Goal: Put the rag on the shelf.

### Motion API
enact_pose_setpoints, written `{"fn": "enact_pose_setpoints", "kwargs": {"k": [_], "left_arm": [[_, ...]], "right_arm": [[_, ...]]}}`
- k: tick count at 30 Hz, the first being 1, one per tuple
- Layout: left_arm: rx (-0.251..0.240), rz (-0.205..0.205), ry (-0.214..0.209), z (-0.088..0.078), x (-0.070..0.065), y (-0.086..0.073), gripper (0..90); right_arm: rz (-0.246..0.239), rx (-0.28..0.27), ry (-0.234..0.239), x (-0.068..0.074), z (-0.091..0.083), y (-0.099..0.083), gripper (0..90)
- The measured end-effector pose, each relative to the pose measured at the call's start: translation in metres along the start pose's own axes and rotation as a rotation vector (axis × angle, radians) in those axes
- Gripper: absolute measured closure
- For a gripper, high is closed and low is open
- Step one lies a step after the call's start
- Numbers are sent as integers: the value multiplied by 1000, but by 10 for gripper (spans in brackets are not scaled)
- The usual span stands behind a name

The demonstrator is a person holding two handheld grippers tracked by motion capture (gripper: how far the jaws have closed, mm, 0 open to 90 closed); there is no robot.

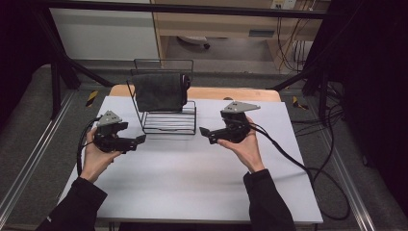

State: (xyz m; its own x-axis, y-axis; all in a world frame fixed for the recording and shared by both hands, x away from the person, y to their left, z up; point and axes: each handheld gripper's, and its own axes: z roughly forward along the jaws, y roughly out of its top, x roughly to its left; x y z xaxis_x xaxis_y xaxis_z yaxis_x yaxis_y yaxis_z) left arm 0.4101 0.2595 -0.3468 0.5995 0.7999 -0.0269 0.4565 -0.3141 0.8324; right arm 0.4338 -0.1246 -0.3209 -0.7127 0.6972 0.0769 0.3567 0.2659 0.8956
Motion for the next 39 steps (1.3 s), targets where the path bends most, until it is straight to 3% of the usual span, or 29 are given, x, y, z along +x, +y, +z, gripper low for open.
{"fn": "enact_pose_setpoints", "kwargs": {"k": [10, 20, 30, 39], "left_arm": [[8, 25, -21, -3, -9, -25, 98], [19, 44, -45, -2, -13, -53, 107], [52, 28, -67, 3, -10, -86, 109], [50, 14, -70, 2, -7, -100, 109]], "right_arm": [[31, 0, 12, -19, -33, -39, 7], [66, 45, 12, -33, -48, -91, 7], [115, 111, -3, -46, -60, -138, 8], [145, 115, 11, -54, -77, -162, 8]]}}
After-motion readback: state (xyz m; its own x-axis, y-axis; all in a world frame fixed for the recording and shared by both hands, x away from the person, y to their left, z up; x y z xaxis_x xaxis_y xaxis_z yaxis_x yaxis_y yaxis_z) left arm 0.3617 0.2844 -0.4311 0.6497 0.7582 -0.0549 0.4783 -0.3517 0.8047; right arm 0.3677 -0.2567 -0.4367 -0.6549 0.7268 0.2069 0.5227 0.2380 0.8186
